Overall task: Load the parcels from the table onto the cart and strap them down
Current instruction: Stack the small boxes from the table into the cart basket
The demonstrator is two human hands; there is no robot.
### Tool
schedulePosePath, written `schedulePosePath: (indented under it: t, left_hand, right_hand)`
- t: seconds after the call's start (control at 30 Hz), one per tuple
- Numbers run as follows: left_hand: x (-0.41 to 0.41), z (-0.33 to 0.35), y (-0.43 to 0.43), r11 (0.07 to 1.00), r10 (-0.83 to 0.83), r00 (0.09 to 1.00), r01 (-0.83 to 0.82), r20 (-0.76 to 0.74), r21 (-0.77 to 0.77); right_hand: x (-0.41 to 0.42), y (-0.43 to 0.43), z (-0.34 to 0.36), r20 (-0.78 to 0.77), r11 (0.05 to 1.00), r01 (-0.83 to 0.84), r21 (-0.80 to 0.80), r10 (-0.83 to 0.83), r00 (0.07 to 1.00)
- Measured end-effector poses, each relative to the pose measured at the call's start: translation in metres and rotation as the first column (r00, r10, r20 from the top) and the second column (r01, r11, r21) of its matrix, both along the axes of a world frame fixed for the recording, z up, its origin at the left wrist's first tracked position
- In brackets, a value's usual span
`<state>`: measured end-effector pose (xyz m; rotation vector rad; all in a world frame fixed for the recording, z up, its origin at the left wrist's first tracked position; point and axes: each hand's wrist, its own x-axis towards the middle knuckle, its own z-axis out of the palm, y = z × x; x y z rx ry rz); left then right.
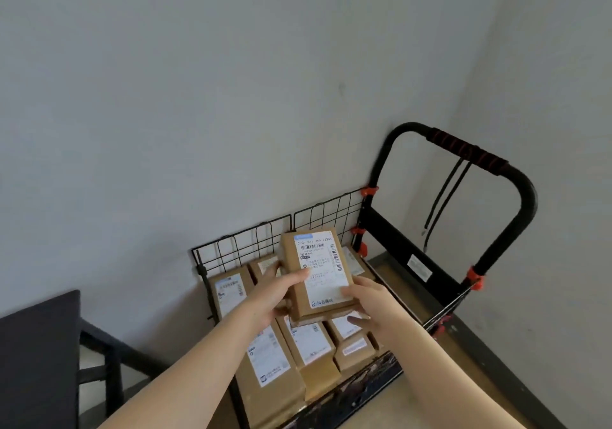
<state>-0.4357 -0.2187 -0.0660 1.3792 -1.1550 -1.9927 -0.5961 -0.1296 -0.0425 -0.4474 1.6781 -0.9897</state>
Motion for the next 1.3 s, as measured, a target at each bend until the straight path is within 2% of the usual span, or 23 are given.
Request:
schedulePosePath:
  t: [0.2, 0.3, 0.47, 0.73, 0.9, 1.03, 1.2, 1.3]
  left_hand:
    - [-0.066, -0.021, -0.04, 0.997, -0.075, 0.997, 0.075, 0.015, 0.038]
    - [-0.094, -0.03, -0.055, 0.996, -0.041, 0.999, 0.039, 0.032, 0.076]
    - [-0.151, -0.051, -0.093, 0.999, 0.023, 0.992, -0.028, 0.121, 0.043]
    - [-0.244, -0.103, -0.147, 0.988, 0.093, 0.962, -0.121, 0.256, 0.097]
    - [-0.266, -0.157, -0.172, 0.967, 0.12, 0.924, -0.191, 0.364, 0.167]
    - [-0.27, -0.19, -0.182, 0.974, 0.005, 0.883, -0.11, 0.469, 0.197]
    - [-0.279, -0.217, -0.183, 0.96, -0.068, 0.878, -0.072, 0.474, 0.27]
    - [-0.278, -0.222, -0.182, 0.965, -0.069, 0.863, -0.069, 0.5, 0.252]
  right_hand:
    - [-0.061, -0.045, -0.016, -0.071, 1.0, -0.01, 0.01, 0.01, 0.997]
    - [-0.09, -0.064, -0.029, -0.073, 0.999, -0.021, 0.033, 0.024, 0.997]
    - [-0.156, -0.118, -0.064, -0.075, 0.998, -0.052, 0.044, 0.056, 0.996]
    - [-0.25, -0.204, -0.135, -0.043, 0.971, -0.198, 0.133, 0.205, 0.978]
    - [-0.265, -0.236, -0.2, 0.028, 0.933, -0.281, 0.225, 0.282, 0.959]
    - [-0.268, -0.246, -0.242, 0.047, 0.904, -0.316, 0.287, 0.316, 0.948]
    - [-0.272, -0.249, -0.277, 0.046, 0.852, -0.378, 0.362, 0.389, 0.92]
    - [-0.271, -0.252, -0.289, 0.029, 0.829, -0.408, 0.383, 0.43, 0.902]
